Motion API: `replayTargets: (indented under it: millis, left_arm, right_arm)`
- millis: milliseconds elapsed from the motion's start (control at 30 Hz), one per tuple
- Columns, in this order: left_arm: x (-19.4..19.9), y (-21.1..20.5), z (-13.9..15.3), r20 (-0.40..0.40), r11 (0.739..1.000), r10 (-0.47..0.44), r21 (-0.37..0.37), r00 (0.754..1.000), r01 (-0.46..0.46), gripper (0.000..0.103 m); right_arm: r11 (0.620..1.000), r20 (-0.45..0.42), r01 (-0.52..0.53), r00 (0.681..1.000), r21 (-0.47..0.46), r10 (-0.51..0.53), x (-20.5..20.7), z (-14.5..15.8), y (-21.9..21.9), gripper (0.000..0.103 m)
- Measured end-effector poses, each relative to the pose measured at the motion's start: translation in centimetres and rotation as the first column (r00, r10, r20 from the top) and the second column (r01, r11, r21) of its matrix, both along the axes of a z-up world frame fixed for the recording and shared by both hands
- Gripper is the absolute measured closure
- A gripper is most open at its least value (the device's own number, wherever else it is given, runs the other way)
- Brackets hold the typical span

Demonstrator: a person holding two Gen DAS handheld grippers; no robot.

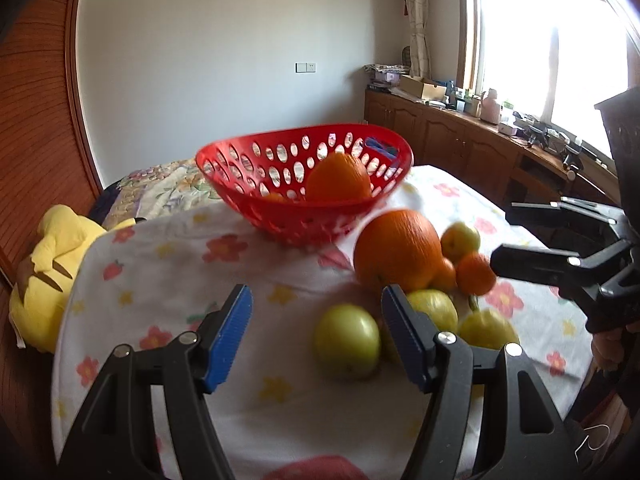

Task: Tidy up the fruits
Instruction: 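Move left gripper to a green apple while right gripper approaches a yellow pear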

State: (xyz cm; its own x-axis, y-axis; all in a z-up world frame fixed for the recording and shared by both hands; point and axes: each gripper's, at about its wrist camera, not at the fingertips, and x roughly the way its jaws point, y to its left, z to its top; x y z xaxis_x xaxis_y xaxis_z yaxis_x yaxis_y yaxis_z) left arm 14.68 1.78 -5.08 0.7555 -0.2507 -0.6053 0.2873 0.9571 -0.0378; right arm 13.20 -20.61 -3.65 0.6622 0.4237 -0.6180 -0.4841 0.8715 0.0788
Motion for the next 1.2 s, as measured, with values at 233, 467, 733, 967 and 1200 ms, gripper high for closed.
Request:
replayTargets:
  millis: [233,467,733,967,1200]
  left_arm:
    - [-1.7,-0.4,-1.9,0.004,1.000,-0.006,0.009,1.000,0.006,0.035]
    - [-2.0,-0.3,-2.9,-0.004,1.000,-0.008,0.007,1.000,0.008,0.035]
    - [-2.1,-0.3,-3.0,-0.003,1.000,0.000,0.002,1.000,0.000,0.035]
    - [-2.0,0.0,-3.0,-0.010,1.000,0.010,-0.004,1.000,-0.010,0.035]
    - [-1.9,-0.2,-3.2,-0.014,1.000,0.009,0.008,1.000,-0.009,0.035]
  right_arm:
    - [0.999,-0.043,0.034,0.999,0.040,-0.032,-2.0,-2.6,-0.4,0.016]
    - [0.998,-0.055,0.031,0.998,0.050,-0.029,-2.9,-3.8,-0.3,0.017]
    - [0.999,-0.079,0.030,0.997,0.028,-0.028,-3.7,-5.7,0.2,0.017]
    - [1.000,-0.089,0.025,0.996,0.003,-0.024,-3.5,-6.7,0.8,0.017]
    - [1.000,-0.099,-0.013,0.995,0.006,0.014,-3.6,-7.1,0.9,0.032]
